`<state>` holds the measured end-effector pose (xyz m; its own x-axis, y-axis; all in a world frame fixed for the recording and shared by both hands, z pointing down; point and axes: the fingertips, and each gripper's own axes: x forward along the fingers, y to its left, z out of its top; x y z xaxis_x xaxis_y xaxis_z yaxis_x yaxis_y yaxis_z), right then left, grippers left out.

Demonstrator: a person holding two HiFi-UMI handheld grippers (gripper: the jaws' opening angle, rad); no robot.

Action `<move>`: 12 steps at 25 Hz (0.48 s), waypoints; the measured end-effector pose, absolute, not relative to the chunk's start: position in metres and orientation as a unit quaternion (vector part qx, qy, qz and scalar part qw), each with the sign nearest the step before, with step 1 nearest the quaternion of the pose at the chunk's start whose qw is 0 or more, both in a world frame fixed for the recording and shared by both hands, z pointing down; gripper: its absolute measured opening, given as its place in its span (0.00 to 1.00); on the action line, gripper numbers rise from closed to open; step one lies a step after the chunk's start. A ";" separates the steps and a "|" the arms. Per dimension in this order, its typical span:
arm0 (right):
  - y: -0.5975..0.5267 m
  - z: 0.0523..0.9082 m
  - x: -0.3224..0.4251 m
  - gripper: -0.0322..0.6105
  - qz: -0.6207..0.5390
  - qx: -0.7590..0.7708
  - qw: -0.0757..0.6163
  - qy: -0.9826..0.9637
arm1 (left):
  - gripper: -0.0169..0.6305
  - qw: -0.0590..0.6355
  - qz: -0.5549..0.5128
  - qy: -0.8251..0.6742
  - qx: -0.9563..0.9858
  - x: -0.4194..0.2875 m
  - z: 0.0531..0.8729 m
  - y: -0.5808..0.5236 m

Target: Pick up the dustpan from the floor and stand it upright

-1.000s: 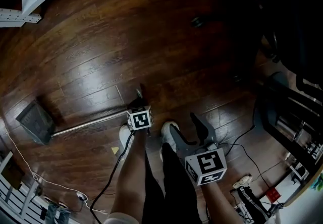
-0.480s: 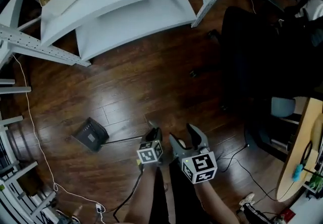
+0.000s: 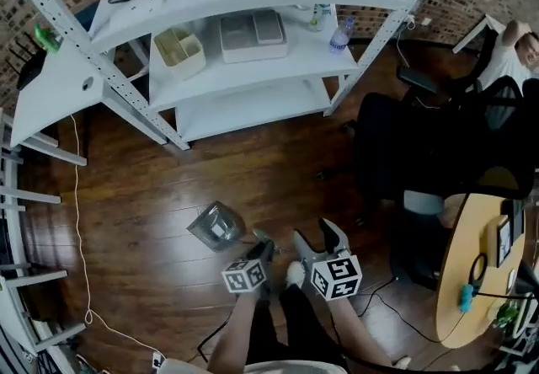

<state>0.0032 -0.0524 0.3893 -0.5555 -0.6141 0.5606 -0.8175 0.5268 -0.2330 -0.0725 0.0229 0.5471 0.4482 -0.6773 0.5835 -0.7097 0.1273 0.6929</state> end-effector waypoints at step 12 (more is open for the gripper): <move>0.006 0.316 -0.044 0.48 0.205 0.394 0.202 -0.873 | 0.26 0.519 -0.005 -0.606 0.604 -0.219 0.527 0.096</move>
<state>-0.0445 0.0061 0.3157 -0.6080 -0.6043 0.5150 -0.7704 0.6058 -0.1987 -0.2186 0.0964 0.5266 0.2664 -0.7359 0.6225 -0.7262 0.2714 0.6316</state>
